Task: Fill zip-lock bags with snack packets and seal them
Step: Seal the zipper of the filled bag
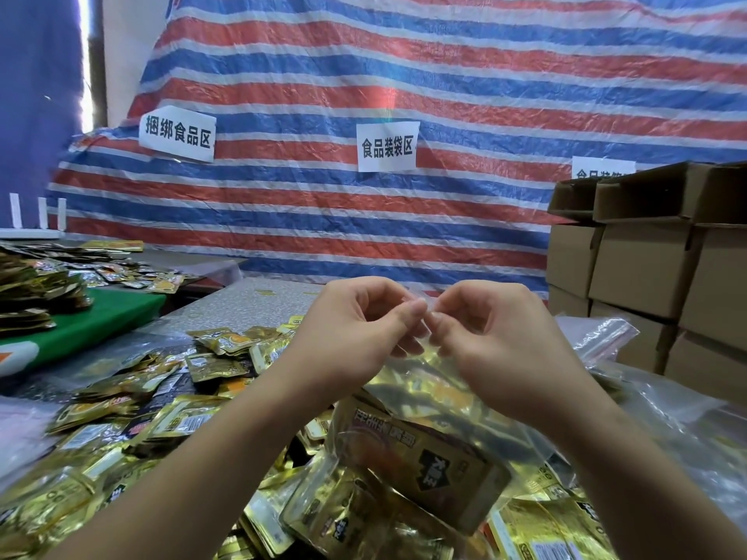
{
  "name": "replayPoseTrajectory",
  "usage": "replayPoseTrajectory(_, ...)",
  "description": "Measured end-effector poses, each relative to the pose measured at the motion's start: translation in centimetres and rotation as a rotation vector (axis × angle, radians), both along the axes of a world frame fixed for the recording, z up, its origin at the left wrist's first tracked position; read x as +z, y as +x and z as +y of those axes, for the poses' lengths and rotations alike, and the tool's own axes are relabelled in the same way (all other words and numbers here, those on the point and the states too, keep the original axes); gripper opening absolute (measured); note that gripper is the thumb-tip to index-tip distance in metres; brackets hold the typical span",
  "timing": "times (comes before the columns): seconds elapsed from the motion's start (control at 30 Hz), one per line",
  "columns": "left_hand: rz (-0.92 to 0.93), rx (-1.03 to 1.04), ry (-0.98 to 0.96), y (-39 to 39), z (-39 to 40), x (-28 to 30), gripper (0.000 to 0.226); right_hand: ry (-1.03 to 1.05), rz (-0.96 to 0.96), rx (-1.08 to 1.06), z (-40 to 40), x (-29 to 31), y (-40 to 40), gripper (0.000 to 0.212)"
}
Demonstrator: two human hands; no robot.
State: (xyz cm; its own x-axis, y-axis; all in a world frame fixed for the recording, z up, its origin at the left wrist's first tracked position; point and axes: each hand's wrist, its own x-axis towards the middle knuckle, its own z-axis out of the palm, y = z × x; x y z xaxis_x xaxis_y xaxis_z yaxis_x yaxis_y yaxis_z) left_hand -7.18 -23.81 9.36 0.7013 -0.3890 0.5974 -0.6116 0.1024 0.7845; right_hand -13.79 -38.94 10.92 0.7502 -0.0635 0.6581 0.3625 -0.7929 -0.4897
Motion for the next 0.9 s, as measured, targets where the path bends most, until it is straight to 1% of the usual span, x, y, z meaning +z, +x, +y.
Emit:
replayPoseTrajectory(0.13, -0.118, 0.154, -0.039, -0.7, 0.0, 0.3, 0.014, -0.015, -0.020, 0.008, 0.3, 0.3, -0.3, 0.014)
replayPoseTrajectory(0.23, -0.215, 0.232, -0.106, -1.5, 0.6, 1.0, 0.016, -0.028, -0.073, 0.018, 0.1, 0.8, -0.9, 0.017)
replayPoseTrajectory(0.3, -0.243, 0.272, -0.172, -1.8, 1.3, 1.5, 0.015, -0.037, -0.099, 0.015, -0.1, 1.2, -1.2, 0.018)
replayPoseTrajectory(0.4, -0.243, 0.333, -0.245, -2.0, 2.1, 2.1, 0.015, -0.038, -0.094, 0.004, -0.6, 1.5, -1.4, 0.017)
replayPoseTrajectory(0.7, -0.222, 0.448, -0.302, -0.9, 2.8, 2.2, 0.018, -0.042, -0.033, -0.032, -2.5, 2.0, -1.1, 0.015)
replayPoseTrajectory(0.9, -0.238, 0.506, -0.380, -0.4, 3.2, 2.3, 0.020, -0.035, -0.040, -0.013, -3.1, 2.2, -1.2, 0.016)
